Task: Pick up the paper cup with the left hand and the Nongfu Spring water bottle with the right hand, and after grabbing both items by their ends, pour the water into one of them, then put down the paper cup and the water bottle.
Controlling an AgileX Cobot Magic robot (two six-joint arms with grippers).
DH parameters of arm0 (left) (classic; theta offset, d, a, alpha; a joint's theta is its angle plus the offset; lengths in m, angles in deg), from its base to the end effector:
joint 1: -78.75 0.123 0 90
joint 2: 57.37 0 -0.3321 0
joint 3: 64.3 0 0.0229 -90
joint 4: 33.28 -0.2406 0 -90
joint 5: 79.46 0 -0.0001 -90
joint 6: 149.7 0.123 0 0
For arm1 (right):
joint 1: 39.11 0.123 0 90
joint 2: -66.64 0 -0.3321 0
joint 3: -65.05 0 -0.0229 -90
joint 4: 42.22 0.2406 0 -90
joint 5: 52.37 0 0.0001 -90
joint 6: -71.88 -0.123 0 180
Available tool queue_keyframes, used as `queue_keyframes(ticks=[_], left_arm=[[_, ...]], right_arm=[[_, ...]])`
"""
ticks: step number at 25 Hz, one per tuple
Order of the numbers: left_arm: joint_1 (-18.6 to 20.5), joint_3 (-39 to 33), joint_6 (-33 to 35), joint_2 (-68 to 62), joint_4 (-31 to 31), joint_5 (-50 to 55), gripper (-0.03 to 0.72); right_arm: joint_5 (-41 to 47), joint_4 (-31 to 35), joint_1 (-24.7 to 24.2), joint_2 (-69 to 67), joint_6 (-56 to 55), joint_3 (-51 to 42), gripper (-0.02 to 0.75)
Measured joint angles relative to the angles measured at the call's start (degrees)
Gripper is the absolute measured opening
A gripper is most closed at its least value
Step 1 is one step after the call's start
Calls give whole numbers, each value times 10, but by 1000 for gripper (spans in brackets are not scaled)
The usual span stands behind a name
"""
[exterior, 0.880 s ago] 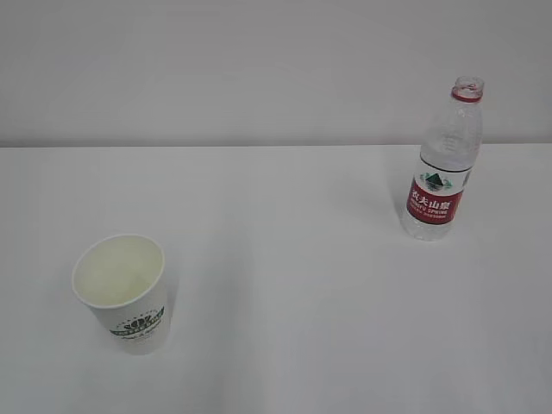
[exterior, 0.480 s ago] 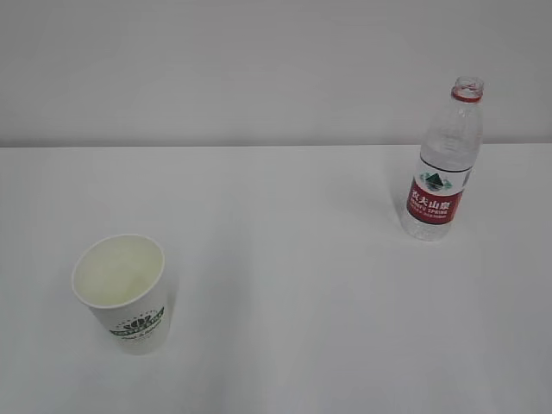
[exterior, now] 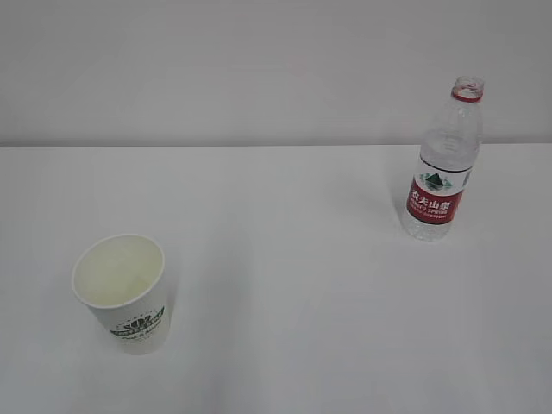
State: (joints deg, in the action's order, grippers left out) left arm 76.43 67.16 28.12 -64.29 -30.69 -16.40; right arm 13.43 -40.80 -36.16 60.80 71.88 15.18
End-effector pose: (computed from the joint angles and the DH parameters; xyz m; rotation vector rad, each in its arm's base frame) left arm -0.0367 -0.0035 0.2596 0.0061 2.0693 -0.1026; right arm -0.0398 0.0007 0.2469 -0.0572 2.1203 0.0606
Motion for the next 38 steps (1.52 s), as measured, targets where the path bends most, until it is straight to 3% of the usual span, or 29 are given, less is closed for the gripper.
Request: queue_keyframes(ticks=[27, 38], left_arm=[[0, 1, 0, 0, 0, -5, 557], [0, 17, 0, 0, -12, -185, 541]], right_arm=[[-6, 0, 0, 0, 0, 1, 550], [-196, -14, 0, 0, 8, 18, 549]])
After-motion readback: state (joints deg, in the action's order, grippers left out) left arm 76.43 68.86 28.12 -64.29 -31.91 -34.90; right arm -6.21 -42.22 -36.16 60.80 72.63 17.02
